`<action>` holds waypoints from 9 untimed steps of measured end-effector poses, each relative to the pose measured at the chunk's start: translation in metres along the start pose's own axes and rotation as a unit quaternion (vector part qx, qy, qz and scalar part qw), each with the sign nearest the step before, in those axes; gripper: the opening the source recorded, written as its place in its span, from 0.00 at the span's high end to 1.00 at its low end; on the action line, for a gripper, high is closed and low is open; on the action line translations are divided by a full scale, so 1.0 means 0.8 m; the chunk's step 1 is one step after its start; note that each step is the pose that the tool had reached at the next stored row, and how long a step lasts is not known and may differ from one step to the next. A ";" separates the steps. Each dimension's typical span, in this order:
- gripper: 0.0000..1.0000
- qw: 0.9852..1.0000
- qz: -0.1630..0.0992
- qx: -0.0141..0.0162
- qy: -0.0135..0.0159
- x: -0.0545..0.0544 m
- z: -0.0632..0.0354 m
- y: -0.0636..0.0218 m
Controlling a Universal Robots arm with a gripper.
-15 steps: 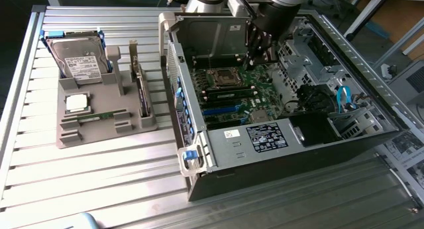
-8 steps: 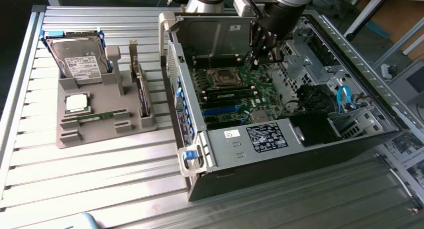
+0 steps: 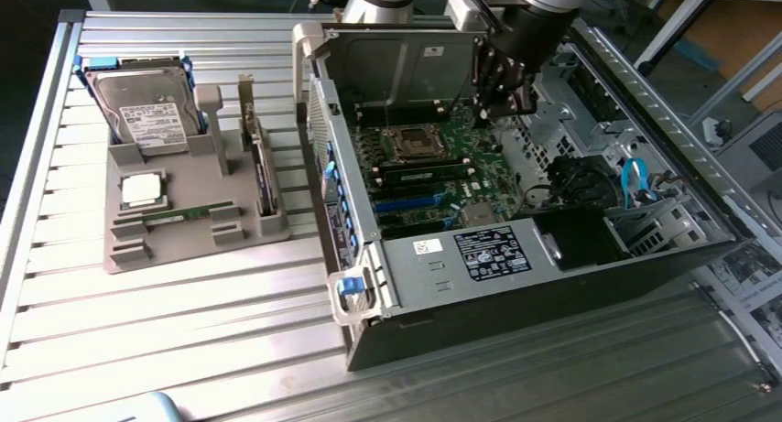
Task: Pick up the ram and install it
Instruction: 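Insert the ram into the slot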
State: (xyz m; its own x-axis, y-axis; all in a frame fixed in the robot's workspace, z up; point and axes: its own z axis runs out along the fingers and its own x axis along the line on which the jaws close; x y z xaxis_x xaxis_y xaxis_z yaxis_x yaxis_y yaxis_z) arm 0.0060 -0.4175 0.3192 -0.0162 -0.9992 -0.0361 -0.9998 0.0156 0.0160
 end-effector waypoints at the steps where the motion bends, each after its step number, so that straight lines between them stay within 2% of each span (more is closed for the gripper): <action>1: 0.89 1.000 0.000 0.000 0.000 0.000 0.000 -0.002; 9: 0.89 1.000 0.000 0.000 0.000 0.000 0.000 -0.013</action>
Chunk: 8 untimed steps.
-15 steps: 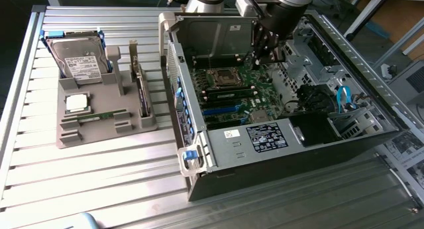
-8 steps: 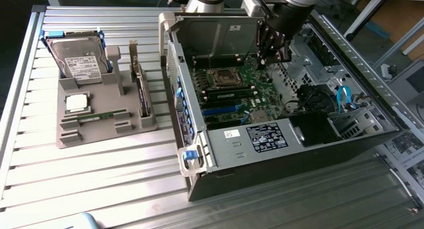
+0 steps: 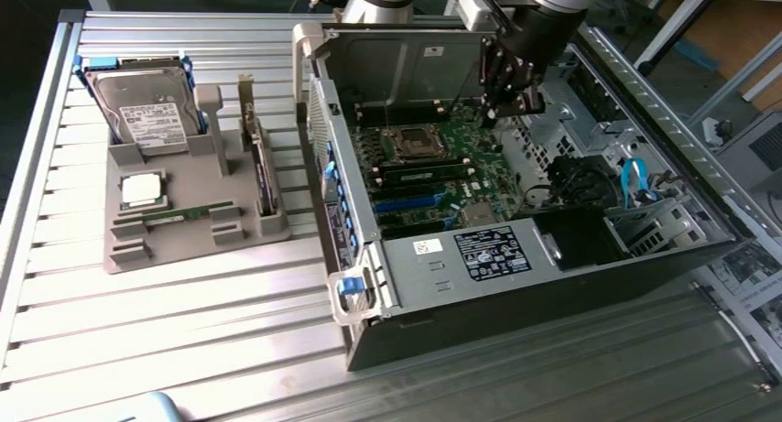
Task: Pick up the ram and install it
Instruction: 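Insert the ram into the slot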
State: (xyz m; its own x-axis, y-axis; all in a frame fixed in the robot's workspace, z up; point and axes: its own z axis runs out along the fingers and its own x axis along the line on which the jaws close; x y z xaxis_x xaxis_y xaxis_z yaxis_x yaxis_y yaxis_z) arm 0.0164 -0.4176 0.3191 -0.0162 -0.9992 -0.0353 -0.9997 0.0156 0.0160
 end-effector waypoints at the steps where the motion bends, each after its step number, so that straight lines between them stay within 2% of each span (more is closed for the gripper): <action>1: 0.89 1.000 0.000 0.000 0.000 0.000 0.000 -0.001; 8: 0.89 1.000 0.000 0.000 0.001 0.000 0.000 -0.010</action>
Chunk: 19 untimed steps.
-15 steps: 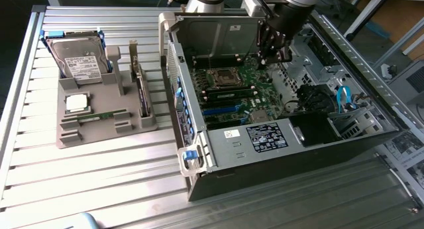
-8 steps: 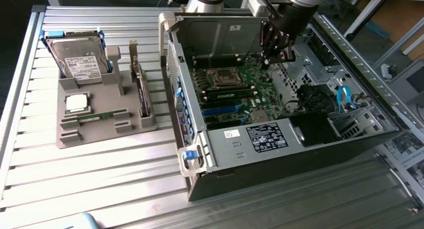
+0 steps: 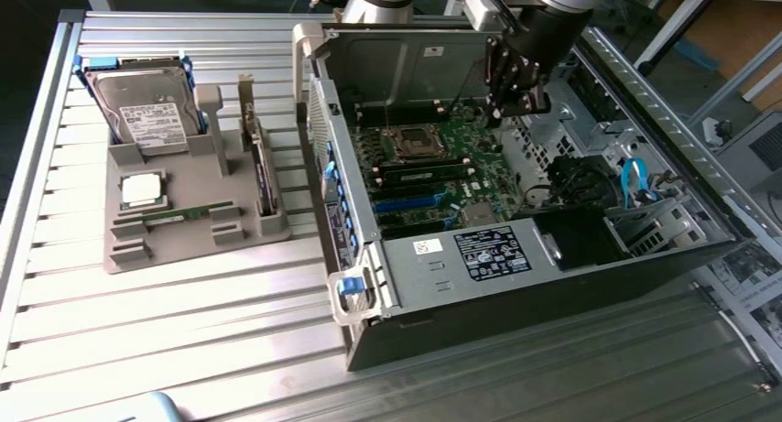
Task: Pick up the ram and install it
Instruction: 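Insert the ram into the slot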
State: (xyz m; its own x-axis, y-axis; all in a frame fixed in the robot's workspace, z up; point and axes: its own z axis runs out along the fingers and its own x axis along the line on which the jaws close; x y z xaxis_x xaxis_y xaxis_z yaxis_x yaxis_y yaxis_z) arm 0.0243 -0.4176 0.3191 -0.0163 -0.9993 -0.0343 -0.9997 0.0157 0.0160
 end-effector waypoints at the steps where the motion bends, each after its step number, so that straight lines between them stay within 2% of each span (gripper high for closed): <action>1: 0.89 1.000 0.000 0.000 0.000 0.000 0.000 -0.001; 14: 0.89 1.000 0.000 0.000 0.000 0.000 0.000 -0.017; 19: 0.89 1.000 0.000 0.000 0.000 0.000 0.000 -0.020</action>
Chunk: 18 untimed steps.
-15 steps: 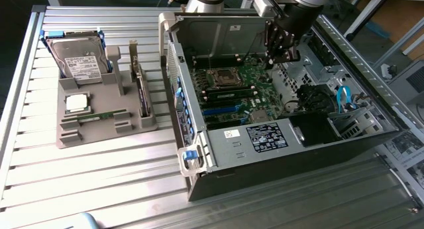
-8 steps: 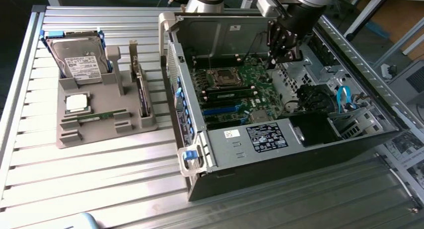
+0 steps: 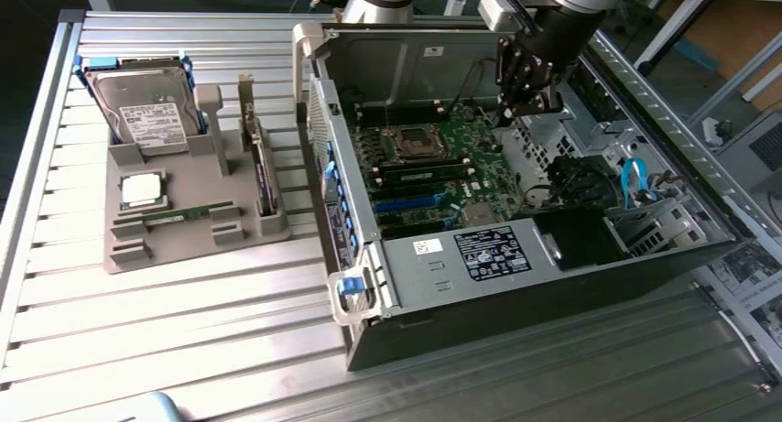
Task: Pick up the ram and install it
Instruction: 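Insert the ram into the slot, then press down the ram until it locks into place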
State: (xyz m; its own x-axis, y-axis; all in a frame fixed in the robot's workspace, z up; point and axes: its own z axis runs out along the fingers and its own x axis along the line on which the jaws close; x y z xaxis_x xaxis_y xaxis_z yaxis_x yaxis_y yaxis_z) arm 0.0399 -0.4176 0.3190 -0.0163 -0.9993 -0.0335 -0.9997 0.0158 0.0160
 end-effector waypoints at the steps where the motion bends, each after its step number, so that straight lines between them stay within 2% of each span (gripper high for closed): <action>1: 0.89 1.000 0.000 0.000 0.000 0.000 0.000 0.000; 12: 0.89 1.000 0.000 0.000 0.000 0.000 0.002 0.001; 18: 0.89 1.000 0.000 0.000 0.000 0.001 0.013 0.008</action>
State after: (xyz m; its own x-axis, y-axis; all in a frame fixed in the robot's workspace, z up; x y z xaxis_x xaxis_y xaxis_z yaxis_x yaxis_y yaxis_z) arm 0.0335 -0.4176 0.3090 -0.0162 -0.9993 -0.0334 -0.9997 0.0157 0.0160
